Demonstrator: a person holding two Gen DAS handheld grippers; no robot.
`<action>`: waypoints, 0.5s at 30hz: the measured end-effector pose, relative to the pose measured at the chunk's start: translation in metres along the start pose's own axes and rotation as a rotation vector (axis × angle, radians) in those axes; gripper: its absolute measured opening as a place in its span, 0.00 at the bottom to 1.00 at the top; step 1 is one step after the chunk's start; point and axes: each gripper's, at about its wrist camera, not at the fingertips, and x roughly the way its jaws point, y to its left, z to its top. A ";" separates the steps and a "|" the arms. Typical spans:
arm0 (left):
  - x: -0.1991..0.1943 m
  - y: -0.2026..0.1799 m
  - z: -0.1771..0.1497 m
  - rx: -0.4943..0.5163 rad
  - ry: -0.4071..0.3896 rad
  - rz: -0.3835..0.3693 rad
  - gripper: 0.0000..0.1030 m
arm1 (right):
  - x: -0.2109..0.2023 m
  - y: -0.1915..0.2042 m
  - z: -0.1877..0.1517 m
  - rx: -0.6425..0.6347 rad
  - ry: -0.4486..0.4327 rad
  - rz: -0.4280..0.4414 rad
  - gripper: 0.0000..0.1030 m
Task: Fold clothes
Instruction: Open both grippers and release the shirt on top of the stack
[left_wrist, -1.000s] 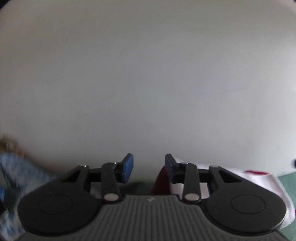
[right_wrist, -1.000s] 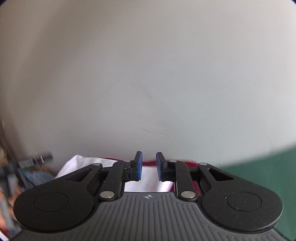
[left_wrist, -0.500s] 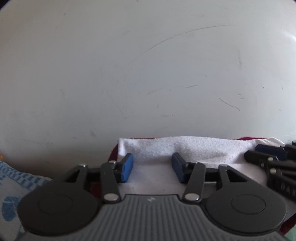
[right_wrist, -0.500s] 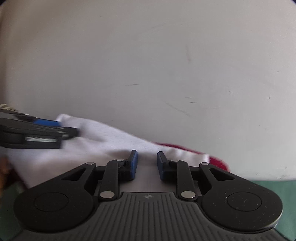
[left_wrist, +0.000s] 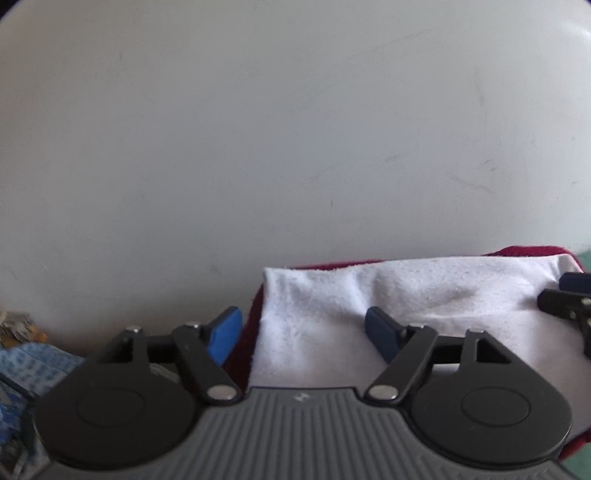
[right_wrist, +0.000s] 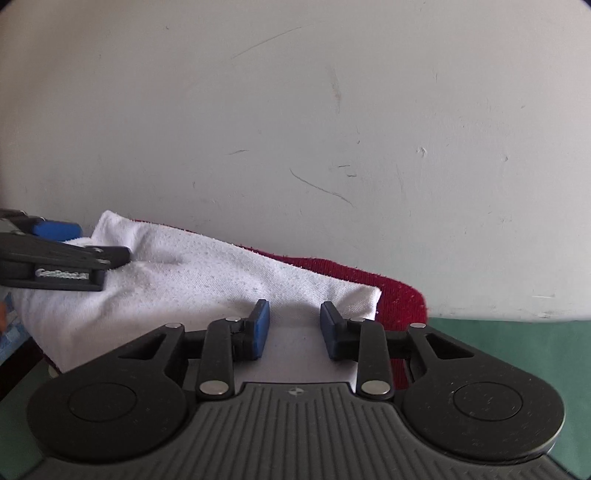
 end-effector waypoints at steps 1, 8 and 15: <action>-0.012 0.001 0.004 -0.007 -0.004 0.007 0.80 | -0.015 -0.005 0.002 0.043 -0.010 -0.001 0.33; -0.105 0.021 -0.034 -0.149 0.058 -0.019 0.99 | -0.154 -0.003 -0.031 0.282 0.007 0.017 0.70; -0.181 -0.003 -0.115 -0.177 0.186 -0.050 1.00 | -0.234 0.050 -0.131 0.302 0.277 -0.039 0.74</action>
